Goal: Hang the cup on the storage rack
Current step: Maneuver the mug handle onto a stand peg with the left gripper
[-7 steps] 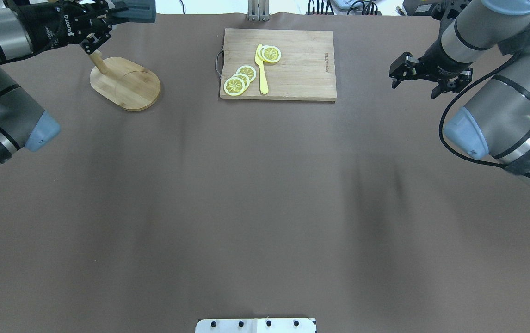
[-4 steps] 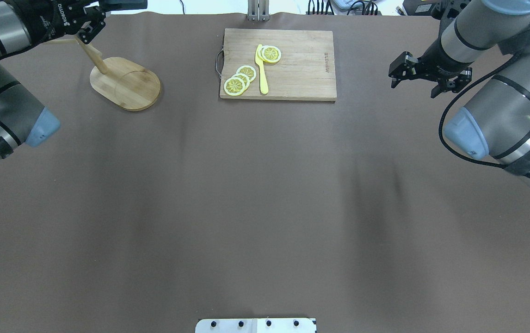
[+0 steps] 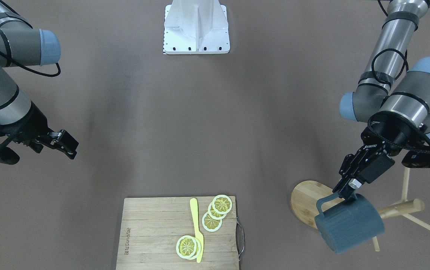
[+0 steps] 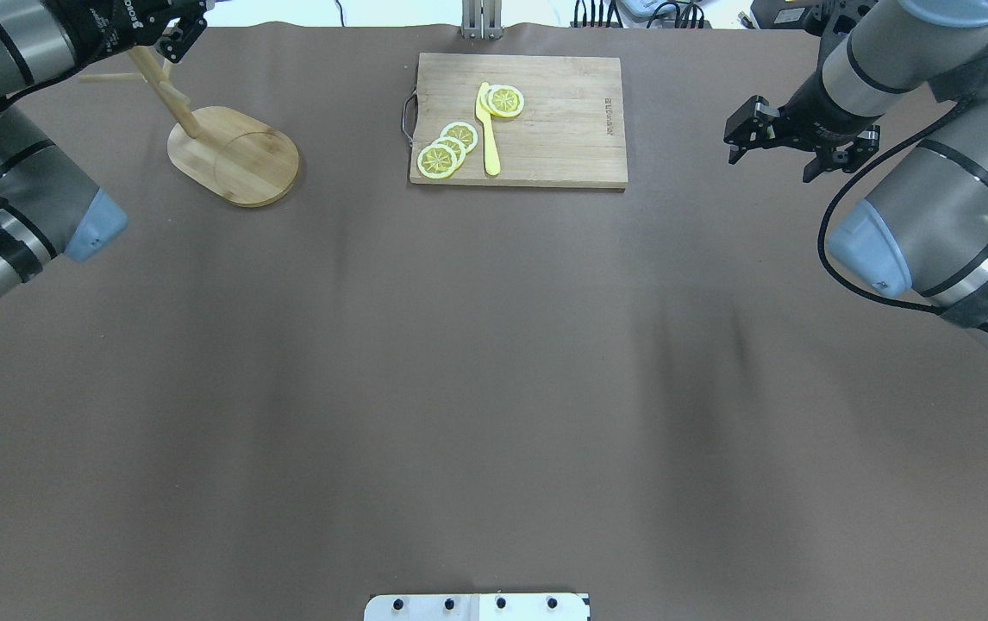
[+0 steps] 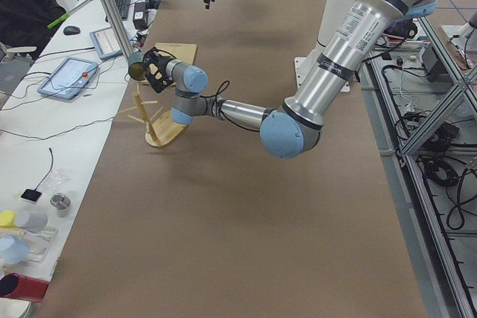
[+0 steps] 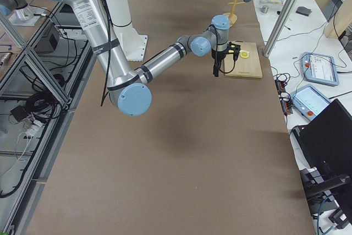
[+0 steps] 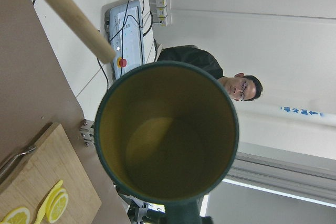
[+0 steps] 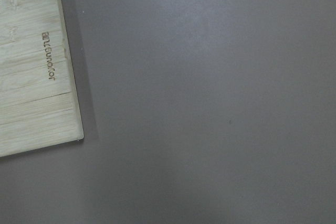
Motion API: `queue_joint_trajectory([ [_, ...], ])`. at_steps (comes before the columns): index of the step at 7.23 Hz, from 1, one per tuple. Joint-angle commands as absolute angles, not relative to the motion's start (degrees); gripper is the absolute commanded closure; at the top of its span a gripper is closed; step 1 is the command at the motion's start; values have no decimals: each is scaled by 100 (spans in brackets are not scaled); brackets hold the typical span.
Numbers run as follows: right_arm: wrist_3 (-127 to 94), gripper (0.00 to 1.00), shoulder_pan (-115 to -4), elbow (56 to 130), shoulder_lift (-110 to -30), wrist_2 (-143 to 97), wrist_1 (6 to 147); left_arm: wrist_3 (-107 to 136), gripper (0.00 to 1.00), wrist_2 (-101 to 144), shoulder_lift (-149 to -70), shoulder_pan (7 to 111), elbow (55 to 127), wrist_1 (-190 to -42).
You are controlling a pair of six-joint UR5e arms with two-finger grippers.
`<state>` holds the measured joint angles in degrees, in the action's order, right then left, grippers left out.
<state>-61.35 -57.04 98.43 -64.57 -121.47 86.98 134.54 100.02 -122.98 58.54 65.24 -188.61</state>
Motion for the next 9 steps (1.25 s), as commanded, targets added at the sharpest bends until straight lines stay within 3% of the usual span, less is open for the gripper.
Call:
queue_joint_trajectory([
  [1, -6135, 0, -5704, 9844, -6451, -12146, 8701, 13474, 100, 9993, -12349, 5862, 6338, -18870],
  [9, -6240, 0, -5634, 9967, -6469, -12033, 8710, 14186, 100, 9993, -12191, 6003, 6319, -18940],
])
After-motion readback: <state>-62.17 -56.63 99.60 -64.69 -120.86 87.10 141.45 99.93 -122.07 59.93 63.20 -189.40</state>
